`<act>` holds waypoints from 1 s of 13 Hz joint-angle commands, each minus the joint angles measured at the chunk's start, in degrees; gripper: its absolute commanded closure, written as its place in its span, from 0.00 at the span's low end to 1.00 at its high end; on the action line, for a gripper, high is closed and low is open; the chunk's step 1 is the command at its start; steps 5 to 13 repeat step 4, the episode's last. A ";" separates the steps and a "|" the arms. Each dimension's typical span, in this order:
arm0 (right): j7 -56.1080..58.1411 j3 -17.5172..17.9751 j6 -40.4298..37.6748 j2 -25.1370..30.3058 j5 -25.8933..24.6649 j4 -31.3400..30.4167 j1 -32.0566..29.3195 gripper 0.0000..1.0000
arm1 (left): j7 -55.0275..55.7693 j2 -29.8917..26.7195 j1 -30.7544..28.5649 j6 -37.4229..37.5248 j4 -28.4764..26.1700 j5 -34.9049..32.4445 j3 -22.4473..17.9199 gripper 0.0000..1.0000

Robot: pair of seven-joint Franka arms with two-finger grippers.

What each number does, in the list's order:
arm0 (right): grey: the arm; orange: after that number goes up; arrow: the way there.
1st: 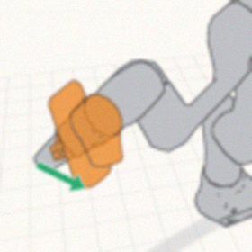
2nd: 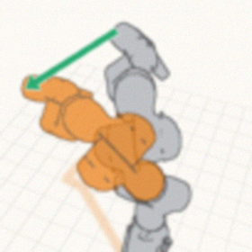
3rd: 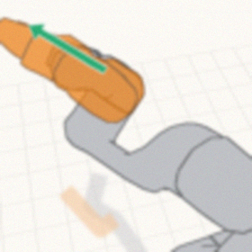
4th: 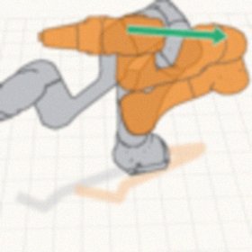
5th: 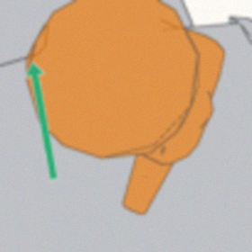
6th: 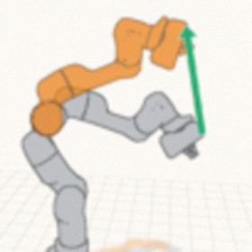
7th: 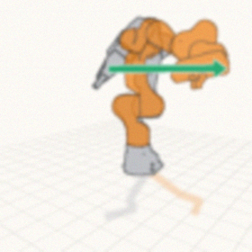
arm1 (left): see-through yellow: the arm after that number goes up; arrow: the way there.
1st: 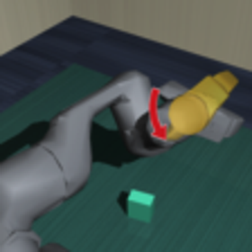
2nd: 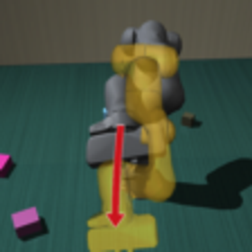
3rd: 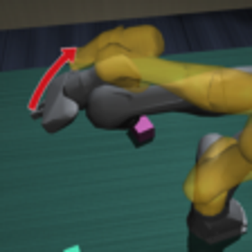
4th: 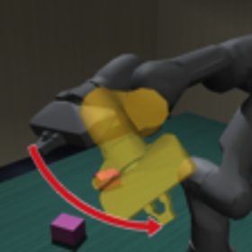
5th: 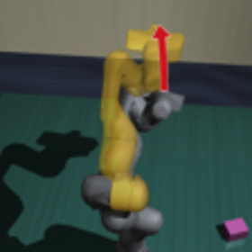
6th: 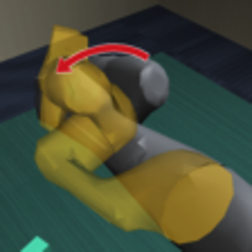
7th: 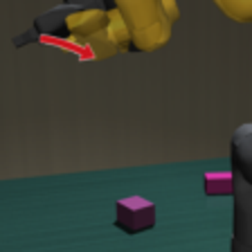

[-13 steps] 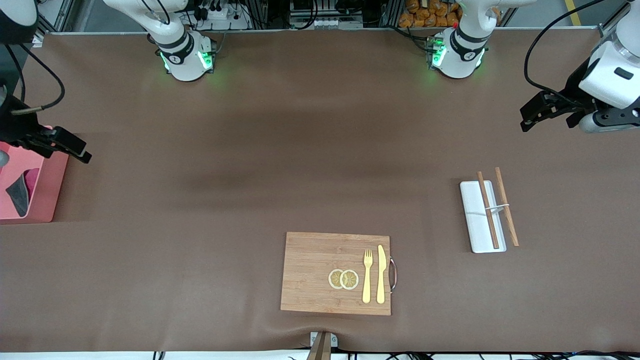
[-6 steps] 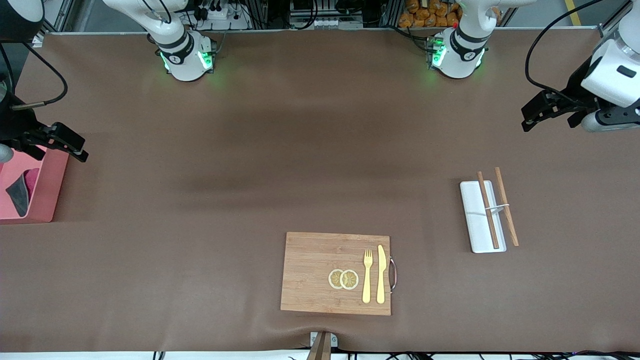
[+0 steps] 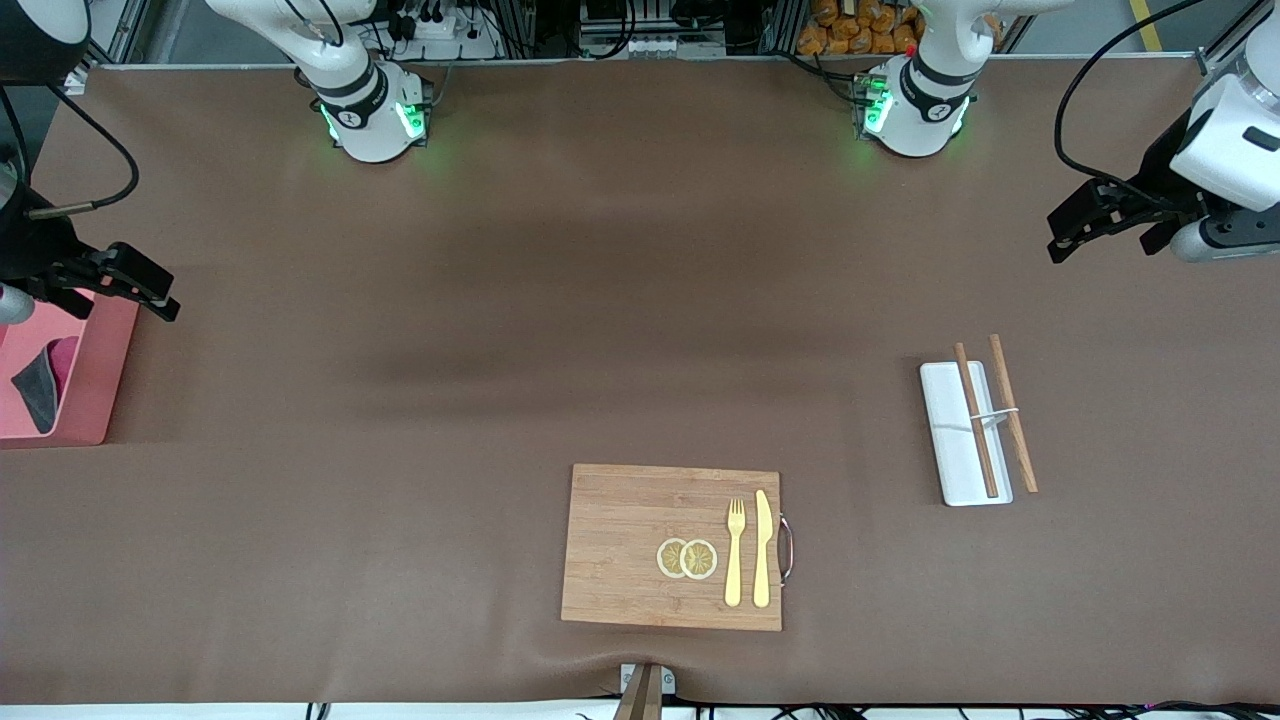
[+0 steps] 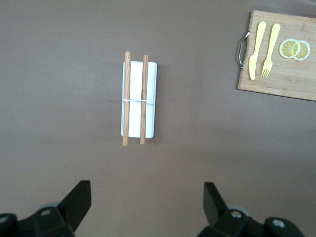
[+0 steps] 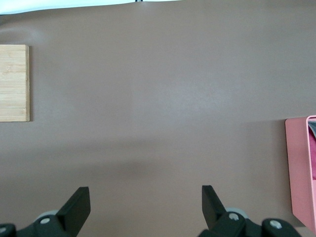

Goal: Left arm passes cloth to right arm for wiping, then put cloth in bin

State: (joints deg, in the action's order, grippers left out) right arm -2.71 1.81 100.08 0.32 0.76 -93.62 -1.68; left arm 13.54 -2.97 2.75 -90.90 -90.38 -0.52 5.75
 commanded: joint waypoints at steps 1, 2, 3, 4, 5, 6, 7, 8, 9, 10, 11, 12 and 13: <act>0.33 0.12 -0.68 -0.23 -0.93 0.89 0.27 0.00 | 0.52 0.07 0.14 1.78 1.44 -1.24 0.40 0.00; 0.33 0.12 -0.68 -0.23 -0.93 0.89 0.27 0.00 | 0.43 0.07 0.06 1.87 1.44 -1.33 0.40 0.00; 0.33 0.12 -0.68 -0.23 -0.93 0.89 0.27 0.00 | 0.43 0.07 0.06 1.87 1.44 -1.33 0.40 0.00; 0.33 0.12 -0.68 -0.41 -0.93 0.80 0.27 0.00 | 0.43 0.07 0.06 1.96 1.44 -1.33 0.40 0.00; 0.33 0.12 -0.68 -0.41 -0.93 0.80 0.27 0.00 | 0.43 0.07 0.06 1.96 1.44 -1.33 0.40 0.00; 0.33 0.12 -0.68 -0.41 -0.93 0.80 0.27 0.00 | 0.43 0.07 0.06 1.96 1.44 -1.33 0.40 0.00; 0.33 0.12 -0.68 -0.41 -0.93 0.80 0.27 0.00 | 0.43 0.07 0.06 1.96 1.44 -1.33 0.40 0.00; 0.33 0.12 -0.68 -0.41 -0.93 0.80 0.27 0.00 | 0.43 0.07 0.06 1.96 1.44 -1.33 0.40 0.00; 0.33 0.12 -0.68 -0.41 -0.93 0.80 0.27 0.00 | 0.43 0.07 0.06 1.96 1.44 -1.33 0.40 0.00; 0.33 0.12 -0.68 -0.41 -0.93 0.80 0.27 0.00 | 0.43 0.07 0.06 1.96 1.44 -1.33 0.40 0.00; 0.33 0.12 -0.68 -0.41 -0.93 0.80 0.27 0.00 | 0.43 0.07 0.06 1.96 1.44 -1.33 0.40 0.00; 0.33 0.12 -0.68 -0.41 -0.93 0.80 0.27 0.00 | 0.43 0.07 0.06 1.96 1.44 -1.33 0.40 0.00; 0.33 0.12 -0.68 -0.41 -0.93 0.80 0.27 0.00 | 0.43 0.07 0.06 1.96 1.44 -1.33 0.40 0.00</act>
